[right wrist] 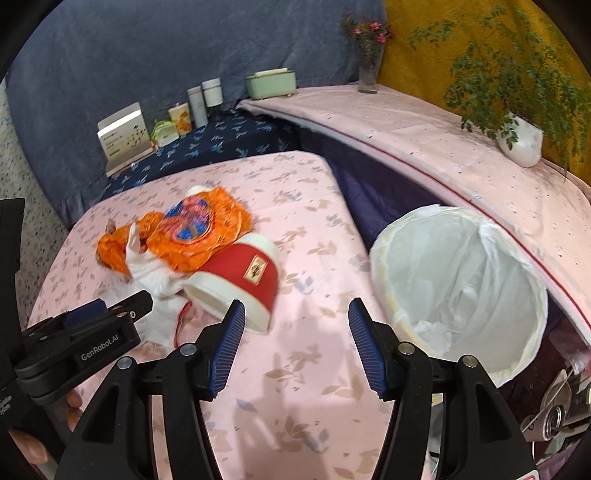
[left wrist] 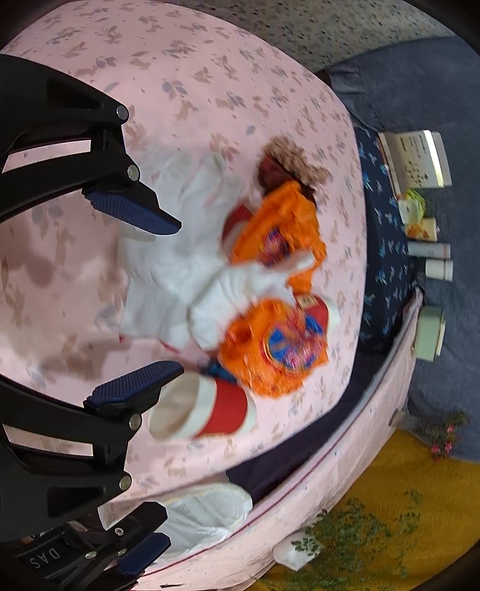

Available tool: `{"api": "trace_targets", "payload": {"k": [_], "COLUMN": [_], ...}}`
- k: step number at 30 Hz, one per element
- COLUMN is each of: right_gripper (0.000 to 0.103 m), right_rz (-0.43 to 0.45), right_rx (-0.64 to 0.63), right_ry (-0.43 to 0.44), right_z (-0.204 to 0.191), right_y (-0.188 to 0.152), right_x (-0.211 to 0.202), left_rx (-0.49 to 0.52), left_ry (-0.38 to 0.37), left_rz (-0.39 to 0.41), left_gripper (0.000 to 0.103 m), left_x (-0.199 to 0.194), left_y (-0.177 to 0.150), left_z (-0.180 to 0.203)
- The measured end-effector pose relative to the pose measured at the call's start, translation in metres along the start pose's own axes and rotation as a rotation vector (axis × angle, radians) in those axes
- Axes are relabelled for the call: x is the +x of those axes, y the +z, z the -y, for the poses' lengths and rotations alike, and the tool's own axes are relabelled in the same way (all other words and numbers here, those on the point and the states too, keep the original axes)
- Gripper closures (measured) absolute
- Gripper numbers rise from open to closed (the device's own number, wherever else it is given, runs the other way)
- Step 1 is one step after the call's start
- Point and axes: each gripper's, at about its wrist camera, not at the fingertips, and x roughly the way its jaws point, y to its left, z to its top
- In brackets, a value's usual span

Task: Collect trash
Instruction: 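Move both grippers back to the table toward the paper cup and glove, then grasp the red-and-white paper cup rim with the right gripper while the left gripper grasps a white glove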

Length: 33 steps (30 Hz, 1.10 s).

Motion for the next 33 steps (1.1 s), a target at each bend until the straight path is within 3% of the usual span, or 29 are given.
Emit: {"api": "trace_targets", "payload": {"k": [8,19,24,26,27,28,29,30,33], "right_gripper": [0.046,0.046,0.046,0.048,0.052,0.055,0.064,0.074,0.092], "right_rz": [-0.053,-0.075,-0.091,-0.095,-0.097,-0.100,-0.105,-0.111,-0.116], "right_rx": [-0.034,-0.024,-0.025,-0.026,-0.026,-0.026,-0.027,-0.027,-0.022], "right_ry": [0.009,-0.015,-0.025,-0.029,-0.029,-0.031,-0.031,-0.027,-0.020], "right_z": [-0.024,-0.033,-0.035,-0.035,-0.035,-0.035,-0.036,-0.036,-0.034], "right_y": [-0.011,-0.007,-0.007,-0.007,-0.007,-0.007,-0.007,-0.007,-0.006], "right_x": [0.031,0.061,0.072,0.075,0.077,0.078,0.079,0.080,0.078], "left_rx": [-0.060,-0.060,-0.044,-0.037,-0.036,-0.035,-0.033,-0.030,-0.014], "left_ry": [0.034,0.009,-0.025,-0.049,-0.059,-0.068,-0.073,-0.075,-0.080], "left_rz": [-0.038,-0.070,-0.091,-0.095,-0.099,-0.102,-0.104,-0.102,-0.082], "left_gripper": [0.025,0.025,0.048,0.066,0.071,0.082,0.090,0.091,0.094], "left_x": [0.017,0.037,0.042,0.042,0.042,0.042,0.041,0.040,0.032], "left_y": [-0.011,-0.006,-0.005,-0.005,-0.004,-0.004,-0.004,-0.005,-0.004], "left_z": [-0.034,-0.038,-0.034,-0.032,-0.031,-0.030,-0.029,-0.027,-0.023]}}
